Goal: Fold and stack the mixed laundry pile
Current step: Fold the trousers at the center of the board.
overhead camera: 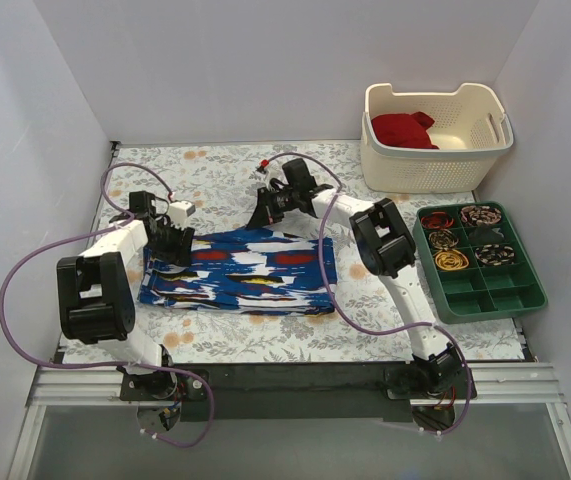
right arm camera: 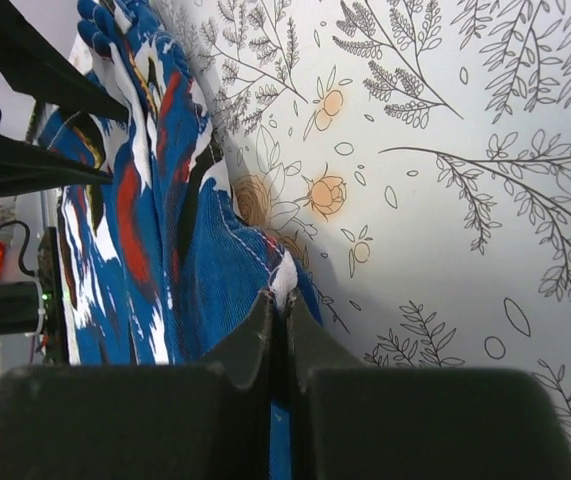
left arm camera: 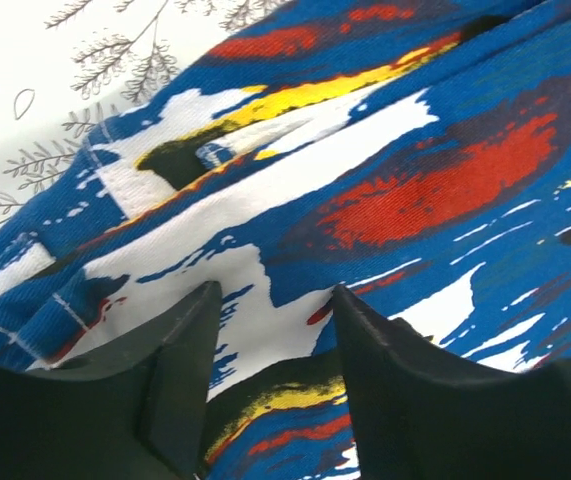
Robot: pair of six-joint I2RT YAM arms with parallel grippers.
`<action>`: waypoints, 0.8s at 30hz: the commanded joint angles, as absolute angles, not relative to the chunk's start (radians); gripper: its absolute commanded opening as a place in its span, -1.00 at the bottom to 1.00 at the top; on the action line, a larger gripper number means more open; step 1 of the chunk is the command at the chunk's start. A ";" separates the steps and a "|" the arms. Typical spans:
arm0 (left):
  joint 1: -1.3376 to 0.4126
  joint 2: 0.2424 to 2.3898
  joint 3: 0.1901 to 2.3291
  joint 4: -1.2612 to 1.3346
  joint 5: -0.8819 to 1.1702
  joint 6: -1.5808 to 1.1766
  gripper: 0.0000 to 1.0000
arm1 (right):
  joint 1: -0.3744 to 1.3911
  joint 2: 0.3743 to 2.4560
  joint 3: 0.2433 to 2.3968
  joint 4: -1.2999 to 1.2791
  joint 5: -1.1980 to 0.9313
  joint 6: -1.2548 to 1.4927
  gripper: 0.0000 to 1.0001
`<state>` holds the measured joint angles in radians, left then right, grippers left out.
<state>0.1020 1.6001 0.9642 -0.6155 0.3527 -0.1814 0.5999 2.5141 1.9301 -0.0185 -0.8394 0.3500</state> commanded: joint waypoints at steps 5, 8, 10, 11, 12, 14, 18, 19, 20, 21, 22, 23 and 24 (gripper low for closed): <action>0.167 1.663 0.927 -0.565 0.245 -0.161 -0.59 | 0.485 2.301 1.833 0.135 -0.752 0.388 -0.97; 0.170 1.703 0.946 -0.555 0.274 -0.170 -0.66 | 0.497 2.336 1.874 0.102 -0.756 0.344 -0.97; 0.170 1.723 0.989 -0.561 0.297 -0.198 -0.66 | 0.508 2.394 1.945 0.031 -0.779 0.305 -0.67; 0.169 1.735 1.005 -0.572 0.304 -0.205 -0.62 | 0.511 2.402 1.978 0.006 -0.776 0.302 -0.39; 0.170 1.735 1.020 -0.586 0.319 -0.216 -0.57 | 0.511 2.401 1.980 0.002 -0.756 0.302 -0.09; 0.169 1.724 1.057 -0.609 0.347 -0.227 -0.48 | 0.493 2.353 1.955 -0.030 -0.726 0.266 0.40; 0.175 1.620 1.094 -0.649 0.445 -0.242 -0.18 | 0.436 2.209 1.896 -0.153 -0.695 0.140 0.62; 0.173 1.602 1.095 -0.658 0.469 -0.253 -0.13 | 0.428 2.125 1.863 -0.173 -0.695 0.114 0.53; 0.172 1.588 1.098 -0.670 0.506 -0.255 -0.09 | 0.420 2.082 1.823 -0.205 -0.699 0.085 0.49; 0.167 1.580 1.095 -0.678 0.512 -0.264 -0.04 | 0.419 2.039 1.719 -0.221 -0.721 0.072 0.48; 0.166 1.575 1.091 -0.681 0.512 -0.276 -0.03 | 0.420 1.963 1.669 -0.233 -0.736 0.069 0.42; 0.167 1.575 1.079 -0.686 0.512 -0.288 -0.02 | 0.423 1.933 1.613 -0.254 -0.758 0.071 0.39; 0.167 1.583 1.071 -0.693 0.503 -0.291 -0.01 | 0.426 1.907 1.533 -0.271 -0.794 0.074 0.37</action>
